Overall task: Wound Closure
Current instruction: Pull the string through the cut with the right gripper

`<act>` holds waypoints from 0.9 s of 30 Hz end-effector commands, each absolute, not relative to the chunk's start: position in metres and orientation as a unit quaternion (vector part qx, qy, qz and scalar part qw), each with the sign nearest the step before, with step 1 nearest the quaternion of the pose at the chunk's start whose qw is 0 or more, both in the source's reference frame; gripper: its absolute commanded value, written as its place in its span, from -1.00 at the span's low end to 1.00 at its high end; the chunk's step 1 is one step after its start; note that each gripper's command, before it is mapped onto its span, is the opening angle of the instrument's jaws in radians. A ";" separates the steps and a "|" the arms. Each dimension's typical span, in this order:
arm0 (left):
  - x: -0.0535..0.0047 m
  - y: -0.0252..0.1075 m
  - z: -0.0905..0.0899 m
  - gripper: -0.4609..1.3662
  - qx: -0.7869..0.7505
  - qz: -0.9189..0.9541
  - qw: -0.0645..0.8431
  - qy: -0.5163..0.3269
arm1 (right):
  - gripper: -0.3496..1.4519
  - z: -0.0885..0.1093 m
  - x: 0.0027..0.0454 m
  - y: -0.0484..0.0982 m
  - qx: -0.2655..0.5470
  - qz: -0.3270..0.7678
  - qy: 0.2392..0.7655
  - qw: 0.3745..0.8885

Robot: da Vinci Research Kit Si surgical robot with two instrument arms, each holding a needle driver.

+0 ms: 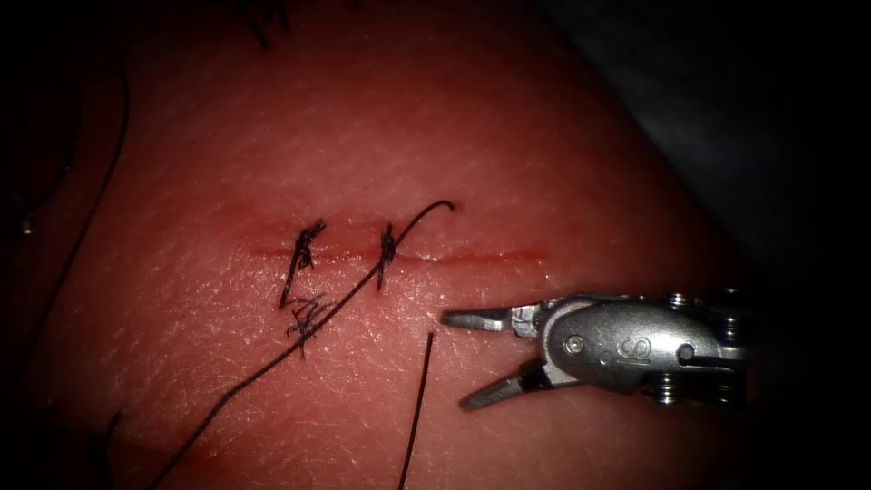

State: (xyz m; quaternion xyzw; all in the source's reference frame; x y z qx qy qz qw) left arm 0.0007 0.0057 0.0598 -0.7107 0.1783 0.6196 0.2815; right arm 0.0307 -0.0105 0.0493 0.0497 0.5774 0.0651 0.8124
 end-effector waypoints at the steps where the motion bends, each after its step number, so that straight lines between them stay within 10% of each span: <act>1: 0.0007 0.006 0.060 -0.88 -0.711 0.621 0.277 0.178 | 0.65 0.049 0.0311 -0.011 0.046 0.068 0.578 0.812; 8: 0.0007 0.006 0.060 -0.88 -0.711 0.621 0.277 0.178 | 0.46 0.050 0.0330 -0.011 0.038 0.071 0.575 0.815; 12: 0.0007 0.006 0.060 -0.88 -0.712 0.621 0.277 0.178 | -0.98 0.050 0.0330 -0.012 0.042 0.071 0.572 0.816; 27: 0.0005 0.006 0.060 -0.88 -0.712 0.620 0.279 0.176 | -1.00 0.050 0.0314 -0.013 0.068 0.063 0.564 0.820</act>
